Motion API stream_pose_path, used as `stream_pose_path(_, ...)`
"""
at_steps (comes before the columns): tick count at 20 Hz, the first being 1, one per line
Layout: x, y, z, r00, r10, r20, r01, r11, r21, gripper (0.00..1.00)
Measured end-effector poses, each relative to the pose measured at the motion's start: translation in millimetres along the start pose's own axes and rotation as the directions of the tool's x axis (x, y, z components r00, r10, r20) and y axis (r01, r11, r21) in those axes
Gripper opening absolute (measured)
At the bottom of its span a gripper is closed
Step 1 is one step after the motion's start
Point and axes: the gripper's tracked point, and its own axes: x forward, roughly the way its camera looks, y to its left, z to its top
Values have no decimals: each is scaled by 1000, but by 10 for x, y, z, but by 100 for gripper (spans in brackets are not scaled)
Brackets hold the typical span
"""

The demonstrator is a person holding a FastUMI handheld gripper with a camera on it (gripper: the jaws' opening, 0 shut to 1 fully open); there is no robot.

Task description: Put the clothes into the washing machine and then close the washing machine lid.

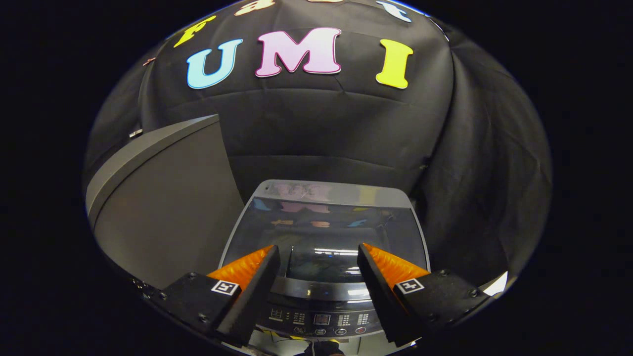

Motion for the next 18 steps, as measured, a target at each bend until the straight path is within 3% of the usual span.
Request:
stream_pose_path(3, -186, 67, 363, 996, 7, 86, -11, 999, 43, 99)
stream_pose_path(7, -611, 285, 1348, 960, 16, 281, -41, 996, 83, 99)
stream_pose_path(11, -1295, 615, 2090, 857, 34, 513, -92, 992, 88, 99)
stream_pose_path(15, -2008, 878, 2482, 697, 25, 716, -119, 990, 81, 99)
stream_pose_path(16, -2085, 982, 2468, 678, 36, 734, -127, 990, 69, 99)
stream_pose_path(18, -2054, 1217, 2347, 690, 76, 720, -145, 989, 35, 98)
